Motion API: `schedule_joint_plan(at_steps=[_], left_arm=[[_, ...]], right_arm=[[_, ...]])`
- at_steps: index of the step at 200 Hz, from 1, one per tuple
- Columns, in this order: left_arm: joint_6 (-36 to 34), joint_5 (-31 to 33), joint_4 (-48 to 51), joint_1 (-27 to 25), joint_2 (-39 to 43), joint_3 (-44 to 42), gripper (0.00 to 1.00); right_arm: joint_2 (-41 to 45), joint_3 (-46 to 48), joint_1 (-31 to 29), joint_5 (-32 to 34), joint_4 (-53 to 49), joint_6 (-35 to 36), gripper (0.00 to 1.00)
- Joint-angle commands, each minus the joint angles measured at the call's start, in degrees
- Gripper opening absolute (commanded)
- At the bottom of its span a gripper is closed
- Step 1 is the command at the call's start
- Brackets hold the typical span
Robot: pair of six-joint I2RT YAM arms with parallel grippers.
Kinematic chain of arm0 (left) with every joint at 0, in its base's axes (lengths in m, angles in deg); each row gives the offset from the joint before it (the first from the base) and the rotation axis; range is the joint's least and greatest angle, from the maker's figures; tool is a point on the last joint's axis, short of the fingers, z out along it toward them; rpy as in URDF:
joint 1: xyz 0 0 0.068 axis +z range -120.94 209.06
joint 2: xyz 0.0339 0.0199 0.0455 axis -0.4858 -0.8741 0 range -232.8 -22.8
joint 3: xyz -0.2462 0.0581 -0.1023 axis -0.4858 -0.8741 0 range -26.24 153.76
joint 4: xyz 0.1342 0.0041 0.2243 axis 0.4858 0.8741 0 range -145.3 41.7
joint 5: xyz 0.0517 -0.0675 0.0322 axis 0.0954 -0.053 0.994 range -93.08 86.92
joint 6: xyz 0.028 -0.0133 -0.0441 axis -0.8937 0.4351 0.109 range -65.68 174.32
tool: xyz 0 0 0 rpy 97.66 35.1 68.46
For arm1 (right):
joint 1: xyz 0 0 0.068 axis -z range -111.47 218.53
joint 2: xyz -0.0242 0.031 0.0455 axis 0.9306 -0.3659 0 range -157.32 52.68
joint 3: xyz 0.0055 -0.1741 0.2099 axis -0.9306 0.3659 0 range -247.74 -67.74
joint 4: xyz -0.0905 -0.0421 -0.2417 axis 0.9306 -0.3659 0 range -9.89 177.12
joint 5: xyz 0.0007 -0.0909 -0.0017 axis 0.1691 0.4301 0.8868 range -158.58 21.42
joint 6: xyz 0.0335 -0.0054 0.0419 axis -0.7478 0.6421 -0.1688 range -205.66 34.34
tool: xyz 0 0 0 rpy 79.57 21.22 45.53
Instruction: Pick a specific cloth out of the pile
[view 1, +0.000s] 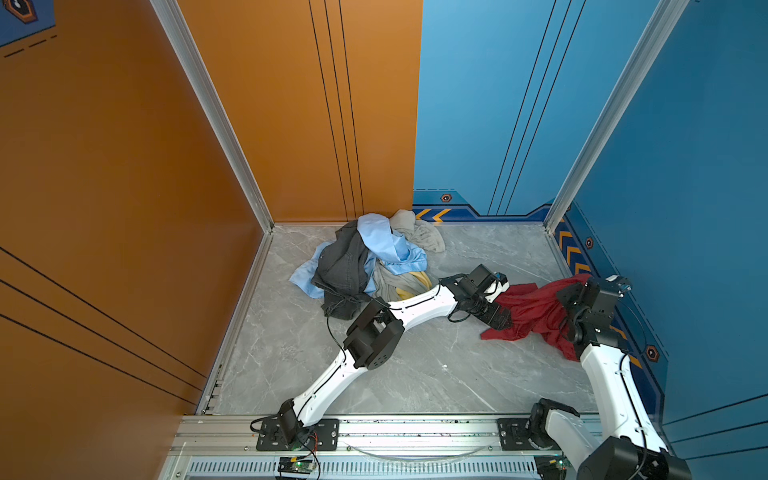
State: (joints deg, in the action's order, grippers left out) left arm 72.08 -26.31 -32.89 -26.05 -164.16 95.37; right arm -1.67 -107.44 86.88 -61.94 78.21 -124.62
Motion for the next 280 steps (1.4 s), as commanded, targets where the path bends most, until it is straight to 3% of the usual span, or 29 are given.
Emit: schedule_joint_plan(at_steps=[1, 70, 114, 144, 184, 240, 280], left_arm=[[-0.49, -4.11, -2.19, 1.21, 5.41, -2.62, 0.98], [5.77, -5.53, -23.46, 3.38, 16.51, -19.72, 0.98], [8.1, -3.23, -29.3, 5.2, 22.34, -29.42, 0.99], [9.22, -1.01, -32.27, 5.28, 26.68, -35.62, 0.99], [11.06, 3.82, -36.84, 5.81, 33.88, -43.3, 0.99], [8.24, 15.08, -37.11, 8.12, 47.21, -52.31, 0.99], [7.93, 22.38, -34.33, 11.44, 57.04, -58.27, 0.99]], right_arm=[[0.83, -5.8, 0.45, 2.29, -0.84, 3.11, 0.0], [-0.98, -15.0, -3.86, 6.67, -4.87, 10.11, 0.0], [-8.07, -12.69, -13.04, 11.59, -2.86, 11.9, 0.0], [-15.37, -9.98, -15.4, 12.8, -0.05, 10.52, 0.0], [-25.93, -10.45, -16.0, 10.39, -0.2, 7.25, 0.0], [-39.07, -15.66, -15.32, 6.59, -4.81, 2.99, 0.0], [-43.89, -17.93, -14.63, 3.67, -5.37, 2.24, 0.02]])
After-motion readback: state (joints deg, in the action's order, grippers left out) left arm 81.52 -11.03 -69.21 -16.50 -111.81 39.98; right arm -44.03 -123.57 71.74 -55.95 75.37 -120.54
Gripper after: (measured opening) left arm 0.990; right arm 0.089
